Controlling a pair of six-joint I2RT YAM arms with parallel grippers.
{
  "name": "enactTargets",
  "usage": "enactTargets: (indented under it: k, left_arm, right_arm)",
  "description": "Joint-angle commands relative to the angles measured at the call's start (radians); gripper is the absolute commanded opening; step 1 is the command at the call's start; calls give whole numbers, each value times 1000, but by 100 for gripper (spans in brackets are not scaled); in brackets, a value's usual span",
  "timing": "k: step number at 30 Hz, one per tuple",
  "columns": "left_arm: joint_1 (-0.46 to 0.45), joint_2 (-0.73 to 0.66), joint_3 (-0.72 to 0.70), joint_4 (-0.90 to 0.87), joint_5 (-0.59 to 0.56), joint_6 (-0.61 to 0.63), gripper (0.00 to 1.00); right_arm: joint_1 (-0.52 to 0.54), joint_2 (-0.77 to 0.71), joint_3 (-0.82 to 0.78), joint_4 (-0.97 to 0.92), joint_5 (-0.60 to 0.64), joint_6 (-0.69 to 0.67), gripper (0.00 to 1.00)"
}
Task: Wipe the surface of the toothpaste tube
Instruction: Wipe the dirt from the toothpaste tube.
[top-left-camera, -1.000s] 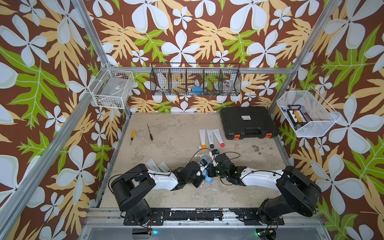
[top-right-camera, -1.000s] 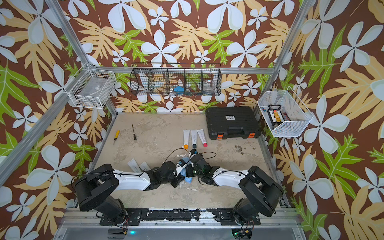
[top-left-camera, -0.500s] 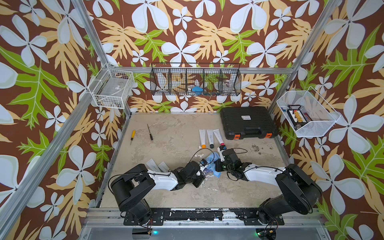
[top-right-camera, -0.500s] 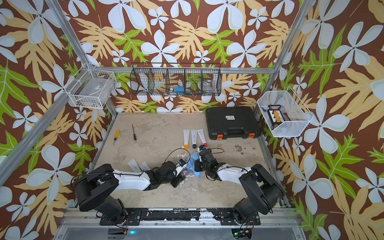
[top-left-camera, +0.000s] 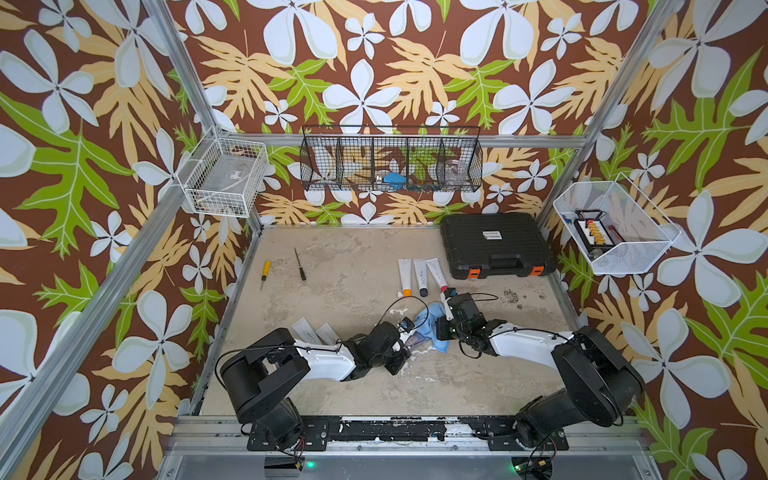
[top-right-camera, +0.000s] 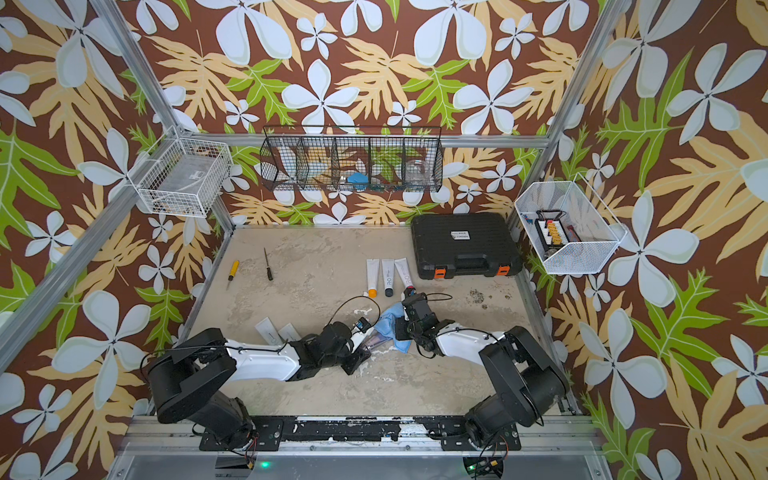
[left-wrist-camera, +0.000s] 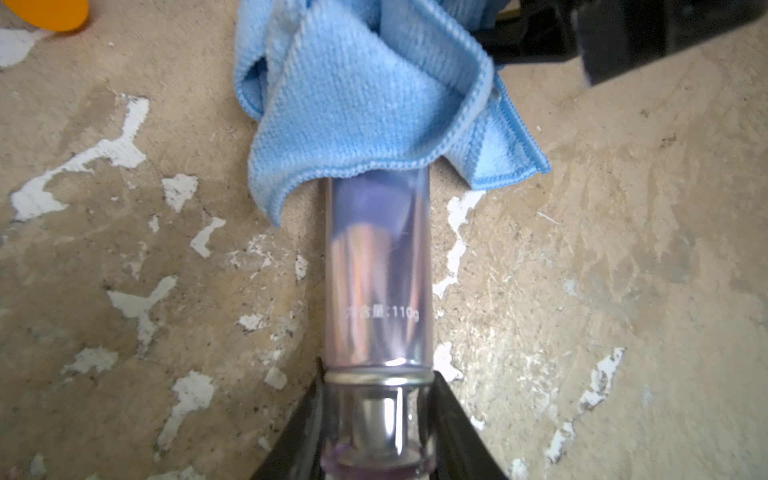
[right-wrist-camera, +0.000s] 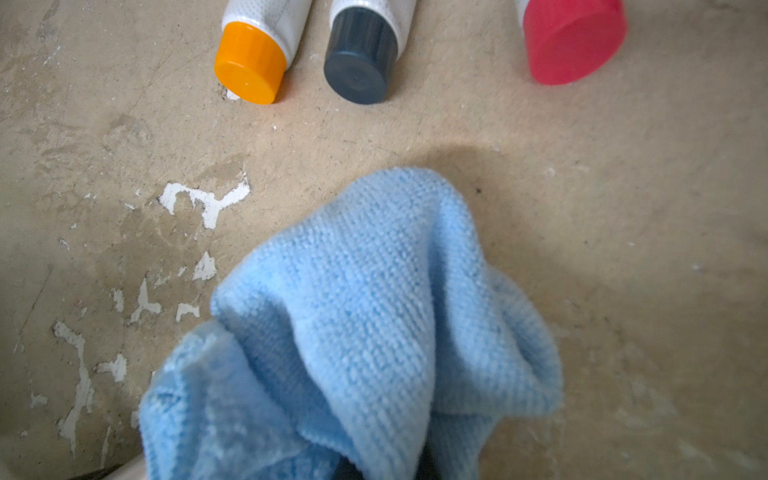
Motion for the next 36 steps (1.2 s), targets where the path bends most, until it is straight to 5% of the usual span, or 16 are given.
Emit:
enactTargets:
  k: [1, 14, 36]
  left_arm:
    - [0, -5, 0, 30, 15, 0, 21]
    - [1, 4, 3, 30, 9, -2, 21]
    - [0, -2, 3, 32, 8, -1, 21]
  right_arm:
    - [27, 15, -8, -19, -40, 30, 0]
    - [204, -72, -72, 39, -104, 224, 0]
    - [189, -25, -60, 38, -94, 226, 0]
